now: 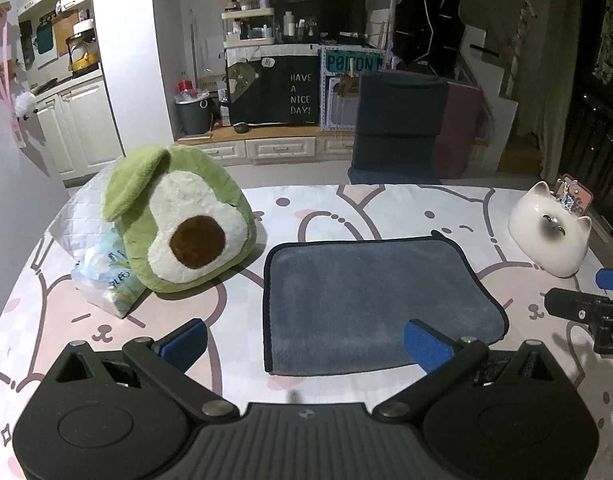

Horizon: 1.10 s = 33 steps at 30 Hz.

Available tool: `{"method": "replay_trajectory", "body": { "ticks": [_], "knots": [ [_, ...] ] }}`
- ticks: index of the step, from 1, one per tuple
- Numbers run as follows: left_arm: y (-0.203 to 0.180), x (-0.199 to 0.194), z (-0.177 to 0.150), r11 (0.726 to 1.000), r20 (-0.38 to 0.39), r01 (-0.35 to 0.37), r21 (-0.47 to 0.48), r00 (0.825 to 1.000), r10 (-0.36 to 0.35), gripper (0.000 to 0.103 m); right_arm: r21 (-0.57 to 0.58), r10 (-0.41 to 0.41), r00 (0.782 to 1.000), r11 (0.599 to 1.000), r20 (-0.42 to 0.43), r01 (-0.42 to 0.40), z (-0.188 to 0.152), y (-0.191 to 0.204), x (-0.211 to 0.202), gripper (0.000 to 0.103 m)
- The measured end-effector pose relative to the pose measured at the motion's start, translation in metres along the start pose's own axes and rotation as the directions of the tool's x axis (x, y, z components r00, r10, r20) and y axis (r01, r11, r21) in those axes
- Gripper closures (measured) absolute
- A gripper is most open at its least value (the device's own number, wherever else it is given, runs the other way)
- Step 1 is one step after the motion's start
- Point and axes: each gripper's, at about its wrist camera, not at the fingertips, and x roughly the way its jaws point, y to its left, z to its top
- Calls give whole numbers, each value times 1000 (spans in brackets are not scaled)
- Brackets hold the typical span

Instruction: Fold towel

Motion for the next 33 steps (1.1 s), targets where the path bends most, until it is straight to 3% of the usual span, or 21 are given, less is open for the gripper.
{"method": "replay_trajectory", "body": {
  "ticks": [13, 33],
  "knots": [
    [-2, -38, -17, 1000, 11, -12, 15, 1000, 12, 0, -13, -3, 1000, 1000, 24, 4, -16, 5, -34, 0],
    [-20, -105, -39, 998, 80, 31, 51, 996, -35, 0, -23, 0, 997, 1000, 80, 2, -38, 14, -91, 0]
  ]
}}
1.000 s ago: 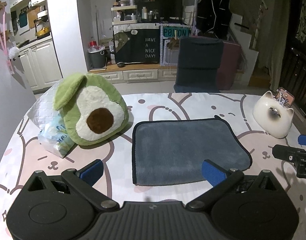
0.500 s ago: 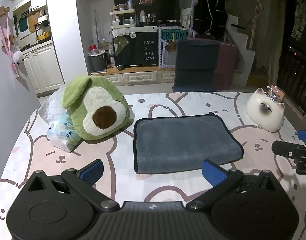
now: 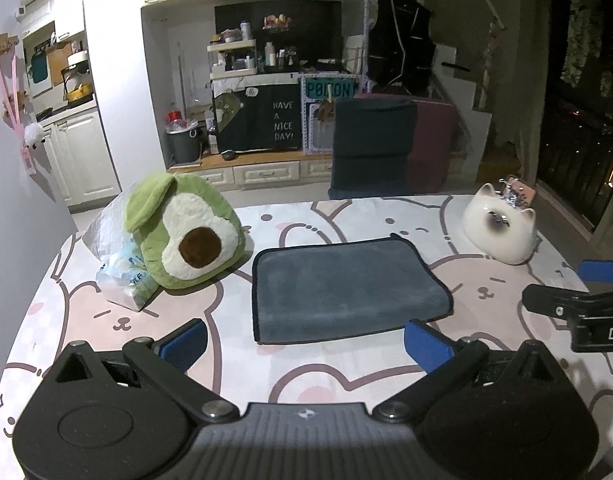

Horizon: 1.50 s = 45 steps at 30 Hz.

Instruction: Fold towel

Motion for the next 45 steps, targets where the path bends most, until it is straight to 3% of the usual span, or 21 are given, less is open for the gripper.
{"method": "replay_trajectory", "body": {
  "ticks": [31, 45],
  "knots": [
    [-8, -74, -47, 999, 77, 28, 28, 997, -30, 0, -5, -14, 997, 1000, 82, 15, -48, 7, -81, 0],
    [-4, -95, -73, 998, 76, 51, 29, 996, -53, 0, 22, -13, 996, 1000, 92, 11, -70, 6, -106, 0]
  ]
}}
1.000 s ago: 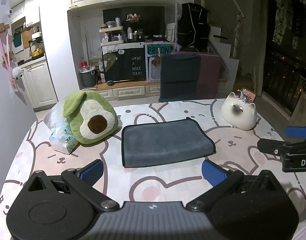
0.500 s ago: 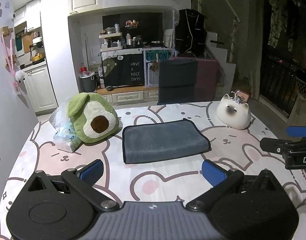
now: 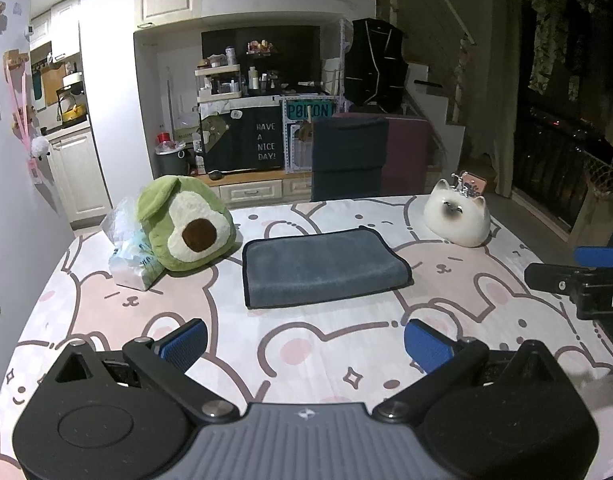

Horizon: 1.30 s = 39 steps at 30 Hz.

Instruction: Fold towel

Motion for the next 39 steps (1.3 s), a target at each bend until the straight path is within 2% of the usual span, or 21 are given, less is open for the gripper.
{"method": "replay_trajectory", "body": {
  "ticks": [10, 22, 39],
  "knots": [
    [0, -14, -19, 1000, 26, 29, 1, 999, -29, 0, -9, 21, 1000, 1000, 12, -21, -20, 5, -19, 0],
    [4, -17, -38, 999, 27, 30, -29, 999, -29, 0, -36, 24, 999, 999, 27, -23, -36, 7, -33, 0],
    [3, -22, -58, 999, 39, 48, -18, 998, -47, 0, -55, 60, 998, 997, 34, -58, -48, 7, -36, 0]
  ]
}}
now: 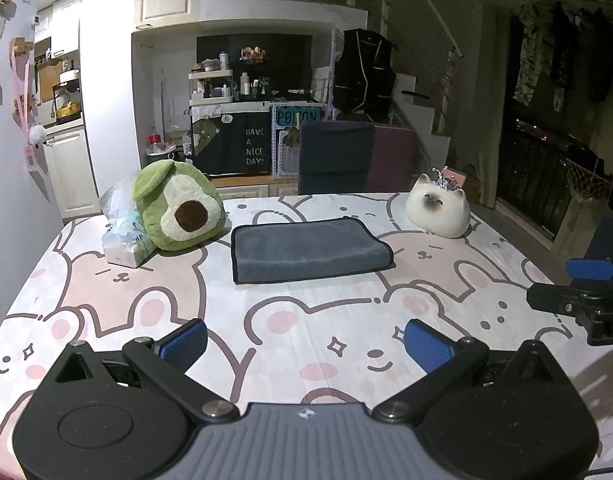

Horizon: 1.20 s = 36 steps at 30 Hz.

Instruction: Fold towel

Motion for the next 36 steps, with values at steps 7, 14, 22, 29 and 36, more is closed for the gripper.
{"method": "replay_trajectory", "body": {
  "ticks": [7, 14, 22, 29, 36],
  "knots": [
    [-2, -1, -4, 1000, 1, -9, 5, 1000, 9, 0, 1, 18, 1000, 1000, -6, -18, -4, -1, 3, 0],
    [-2, -3, -6, 1000, 7, -9, 5, 1000, 9, 0, -5, 2, 1000, 1000, -9, -2, -5, 1, 4, 0],
    [-1, -4, -7, 1000, 8, -9, 4, 1000, 9, 0, -12, -2, 1000, 1000, -11, 2, -6, 1, 4, 0],
    [-1, -4, -7, 1000, 8, -10, 6, 1000, 10, 0, -16, -3, 1000, 1000, -12, 2, -7, 0, 4, 0],
    [-1, -4, -7, 1000, 8, -11, 7, 1000, 11, 0, -14, -1, 1000, 1000, -11, 1, -7, -1, 5, 0]
  ]
}}
